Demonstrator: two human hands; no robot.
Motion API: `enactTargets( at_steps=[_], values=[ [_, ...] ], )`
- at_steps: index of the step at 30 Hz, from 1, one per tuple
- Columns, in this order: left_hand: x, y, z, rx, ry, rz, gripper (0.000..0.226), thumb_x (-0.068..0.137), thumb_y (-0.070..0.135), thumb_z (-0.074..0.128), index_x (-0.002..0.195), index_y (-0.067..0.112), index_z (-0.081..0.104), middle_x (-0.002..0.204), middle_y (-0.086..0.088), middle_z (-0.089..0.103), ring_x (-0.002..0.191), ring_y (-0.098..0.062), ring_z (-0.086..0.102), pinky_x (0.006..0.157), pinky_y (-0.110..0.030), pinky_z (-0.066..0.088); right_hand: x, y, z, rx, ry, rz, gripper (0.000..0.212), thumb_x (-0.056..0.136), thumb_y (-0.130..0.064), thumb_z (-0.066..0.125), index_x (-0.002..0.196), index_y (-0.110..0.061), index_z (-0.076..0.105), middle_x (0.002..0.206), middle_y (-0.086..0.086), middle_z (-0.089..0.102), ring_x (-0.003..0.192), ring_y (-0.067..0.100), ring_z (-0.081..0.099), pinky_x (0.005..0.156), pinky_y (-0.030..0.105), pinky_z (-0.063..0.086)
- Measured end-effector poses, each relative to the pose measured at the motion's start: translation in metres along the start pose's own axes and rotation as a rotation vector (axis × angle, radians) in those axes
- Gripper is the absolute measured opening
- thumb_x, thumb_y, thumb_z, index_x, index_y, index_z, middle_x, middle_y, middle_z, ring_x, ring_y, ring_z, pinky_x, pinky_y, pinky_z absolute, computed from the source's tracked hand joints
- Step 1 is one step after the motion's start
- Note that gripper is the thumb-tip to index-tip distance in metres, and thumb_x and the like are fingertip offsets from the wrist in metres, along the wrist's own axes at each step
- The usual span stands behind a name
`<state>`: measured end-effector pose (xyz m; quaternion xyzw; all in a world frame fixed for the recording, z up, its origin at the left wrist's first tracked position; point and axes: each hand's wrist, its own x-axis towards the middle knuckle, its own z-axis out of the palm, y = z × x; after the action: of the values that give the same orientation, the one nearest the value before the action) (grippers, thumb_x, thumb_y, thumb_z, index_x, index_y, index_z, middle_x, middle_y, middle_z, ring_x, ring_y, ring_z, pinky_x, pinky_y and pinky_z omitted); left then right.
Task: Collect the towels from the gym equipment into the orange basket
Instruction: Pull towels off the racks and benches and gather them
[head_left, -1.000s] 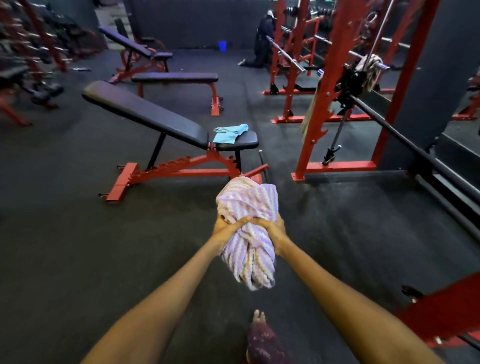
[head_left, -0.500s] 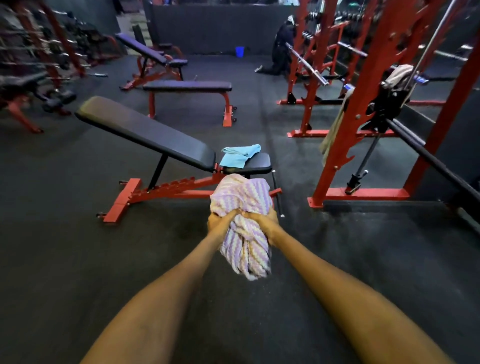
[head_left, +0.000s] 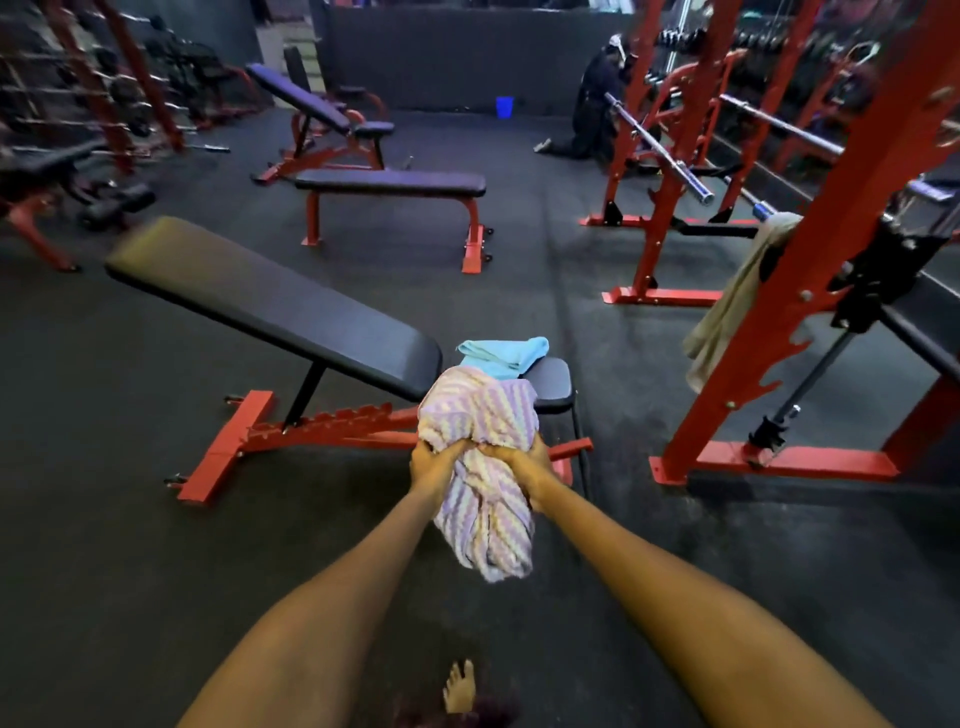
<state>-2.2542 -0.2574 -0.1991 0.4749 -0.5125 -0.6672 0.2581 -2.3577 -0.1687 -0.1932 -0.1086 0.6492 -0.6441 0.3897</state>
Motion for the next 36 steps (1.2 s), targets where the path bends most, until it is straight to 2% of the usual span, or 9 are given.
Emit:
enactTargets(
  at_steps=[8, 12, 16, 19, 23, 26, 28, 31, 36],
  values=[
    [0.127, 0.039, 0.027, -0.039, -0.031, -0.036, 0.053, 0.082, 0.017, 0.070, 0.131, 0.011, 0.050, 0.127, -0.012, 0.058, 0.116, -0.030, 0.057, 0.101, -0.045, 0.046, 0.129, -0.034, 0.027, 0.037, -0.014, 0.069, 0.068, 0.074, -0.008, 0.078, 0.133, -0.014, 0.046, 0.123, 0.005, 0.058, 0.114, 0.024, 0.057, 0.100, 0.040, 0.046],
    [0.177, 0.046, 0.038, -0.069, -0.003, -0.114, 0.055, 0.080, 0.022, 0.072, 0.131, 0.015, 0.051, 0.127, -0.009, 0.059, 0.114, -0.029, 0.058, 0.101, -0.047, 0.046, 0.183, -0.041, 0.035, -0.012, -0.005, 0.143, 0.089, 0.055, -0.027, 0.090, 0.133, -0.020, 0.047, 0.129, 0.002, 0.058, 0.116, 0.023, 0.056, 0.104, 0.044, 0.044],
    [0.238, 0.053, 0.056, -0.029, 0.037, -0.121, 0.055, 0.081, 0.018, 0.071, 0.132, 0.010, 0.051, 0.129, -0.010, 0.058, 0.116, -0.030, 0.058, 0.102, -0.043, 0.046, 0.252, -0.047, 0.043, -0.055, -0.017, 0.183, 0.079, 0.069, -0.019, 0.083, 0.137, -0.017, 0.041, 0.133, 0.004, 0.052, 0.121, 0.024, 0.051, 0.104, 0.036, 0.041],
    [0.283, 0.062, 0.071, 0.011, 0.088, -0.115, 0.057, 0.081, 0.011, 0.071, 0.132, 0.004, 0.049, 0.130, -0.011, 0.056, 0.119, -0.030, 0.055, 0.100, -0.037, 0.045, 0.301, -0.057, 0.046, -0.051, -0.020, 0.195, 0.088, 0.066, -0.018, 0.085, 0.140, -0.017, 0.038, 0.136, 0.004, 0.051, 0.124, 0.026, 0.050, 0.107, 0.041, 0.041],
    [0.340, 0.074, 0.089, 0.077, 0.112, -0.144, 0.057, 0.077, 0.014, 0.074, 0.129, 0.007, 0.054, 0.128, -0.012, 0.059, 0.116, -0.030, 0.057, 0.101, -0.043, 0.046, 0.358, -0.069, 0.047, -0.052, 0.008, 0.196, 0.079, 0.072, -0.011, 0.080, 0.139, -0.011, 0.040, 0.133, 0.006, 0.053, 0.122, 0.026, 0.052, 0.101, 0.034, 0.043],
    [0.380, 0.076, 0.100, 0.109, 0.118, -0.164, 0.053, 0.078, 0.013, 0.073, 0.127, 0.006, 0.055, 0.125, -0.011, 0.060, 0.114, -0.030, 0.058, 0.100, -0.045, 0.047, 0.392, -0.077, 0.049, -0.054, 0.001, 0.232, 0.077, 0.070, -0.013, 0.082, 0.136, -0.011, 0.042, 0.128, 0.004, 0.055, 0.115, 0.022, 0.054, 0.095, 0.030, 0.046],
    [0.405, 0.075, 0.108, 0.115, 0.134, -0.184, 0.051, 0.077, 0.013, 0.073, 0.124, 0.006, 0.057, 0.123, -0.014, 0.062, 0.114, -0.031, 0.059, 0.099, -0.045, 0.048, 0.418, -0.080, 0.049, -0.077, 0.004, 0.255, 0.080, 0.070, -0.015, 0.082, 0.138, -0.012, 0.041, 0.130, 0.004, 0.054, 0.119, 0.023, 0.053, 0.096, 0.030, 0.045],
    [0.431, 0.072, 0.115, 0.139, 0.145, -0.215, 0.063, 0.065, 0.023, 0.077, 0.123, 0.006, 0.058, 0.122, -0.015, 0.063, 0.112, -0.031, 0.060, 0.099, -0.045, 0.048, 0.446, -0.080, 0.052, -0.112, 0.012, 0.268, 0.080, 0.069, -0.016, 0.083, 0.138, -0.012, 0.041, 0.132, 0.006, 0.054, 0.121, 0.025, 0.052, 0.097, 0.030, 0.045],
    [0.481, 0.071, 0.127, 0.194, 0.127, -0.228, 0.052, 0.078, 0.013, 0.073, 0.126, 0.005, 0.056, 0.124, -0.014, 0.062, 0.113, -0.029, 0.059, 0.099, -0.043, 0.048, 0.495, -0.074, 0.055, -0.094, 0.036, 0.308, 0.078, 0.067, -0.015, 0.084, 0.134, -0.011, 0.044, 0.128, 0.006, 0.058, 0.118, 0.025, 0.056, 0.098, 0.035, 0.048]
  ],
)
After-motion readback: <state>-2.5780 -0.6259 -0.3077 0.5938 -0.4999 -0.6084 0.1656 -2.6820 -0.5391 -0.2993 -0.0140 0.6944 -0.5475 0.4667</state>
